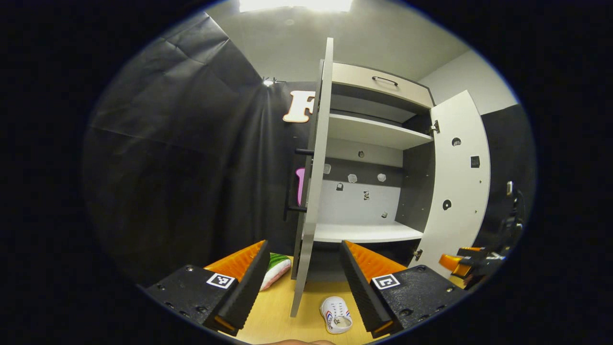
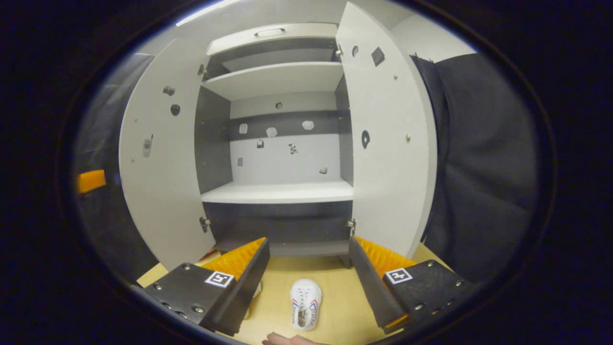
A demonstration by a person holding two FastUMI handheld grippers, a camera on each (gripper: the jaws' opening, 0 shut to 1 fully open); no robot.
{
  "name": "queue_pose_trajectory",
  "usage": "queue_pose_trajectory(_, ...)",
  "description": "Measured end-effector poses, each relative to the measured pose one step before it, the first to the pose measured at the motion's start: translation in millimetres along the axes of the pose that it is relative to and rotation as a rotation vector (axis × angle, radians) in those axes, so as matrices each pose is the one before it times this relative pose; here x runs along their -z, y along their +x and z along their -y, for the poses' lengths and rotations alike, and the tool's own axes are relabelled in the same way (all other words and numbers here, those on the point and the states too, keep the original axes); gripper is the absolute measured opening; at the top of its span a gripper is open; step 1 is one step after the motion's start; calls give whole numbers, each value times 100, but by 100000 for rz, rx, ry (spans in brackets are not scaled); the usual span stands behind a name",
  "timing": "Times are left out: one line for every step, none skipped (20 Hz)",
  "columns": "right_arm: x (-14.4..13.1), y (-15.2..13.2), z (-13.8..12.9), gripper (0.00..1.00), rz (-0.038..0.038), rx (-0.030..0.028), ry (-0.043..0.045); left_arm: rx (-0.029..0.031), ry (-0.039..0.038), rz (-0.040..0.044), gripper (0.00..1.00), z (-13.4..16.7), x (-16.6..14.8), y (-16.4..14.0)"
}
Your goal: Grab one shoe with the right hand and put it into the shoe cabinet, grab the other shoe with the left hand and put it into the shoe cabinet; then close the right door with the right hand and the left door with the left hand.
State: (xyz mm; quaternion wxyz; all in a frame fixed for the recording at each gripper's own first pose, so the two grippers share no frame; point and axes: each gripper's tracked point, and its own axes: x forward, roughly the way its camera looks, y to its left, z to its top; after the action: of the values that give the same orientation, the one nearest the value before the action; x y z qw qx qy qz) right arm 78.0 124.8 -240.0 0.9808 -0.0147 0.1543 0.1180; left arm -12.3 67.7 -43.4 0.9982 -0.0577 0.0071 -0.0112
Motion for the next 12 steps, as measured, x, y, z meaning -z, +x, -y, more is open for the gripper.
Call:
queue_pose_trajectory(2485,924,-571,99,-3804,-1330,-586,219,436,622,88,142,-194,-165)
queue_pose_trajectory(2281,966,-426,99,-3708,-955,-698,440,243,46,88,83,-46,-220)
queue_pose_trajectory(2205,1041,-552,99,-3913,-1547,-1095,118,-288,-55,88,-3,62,-195)
queue_pose_trajectory(2079,1017,-524,99,-3627,-1319,-1029,285,-558,103,88,-17,-33,-262)
queue_pose_trajectory(1943,938,-219,99,-3319,-539,277,279,-396,-75,88,-15,132,-189)
queue_pose_trajectory(2073,1140,-273,96,-3538,-292,1330,486,-286,-102,88,-86,141,-289)
queue_pose_trajectory(2114,909,-265,99,-3737,-530,875,696,-219,283,89,-48,64,-304)
queue_pose_trajectory(1946,952,-160,99,-3144,331,1024,139,-359,670,89,-220,-2,-278)
queue_pose_trajectory(1889,876,-123,95,-3105,267,855,-158,-486,933,89,-248,-58,-108)
queue_pose_trajectory(1746,905,-311,99,-3145,-467,796,-204,-620,901,89,-129,-151,-123)
queue_pose_trajectory(1358,638,-85,99,-2057,175,1778,-236,-504,300,89,-58,-35,-68)
queue_pose_trajectory(1021,639,-307,99,-1144,-545,513,69,-95,56,89,-20,-26,-13)
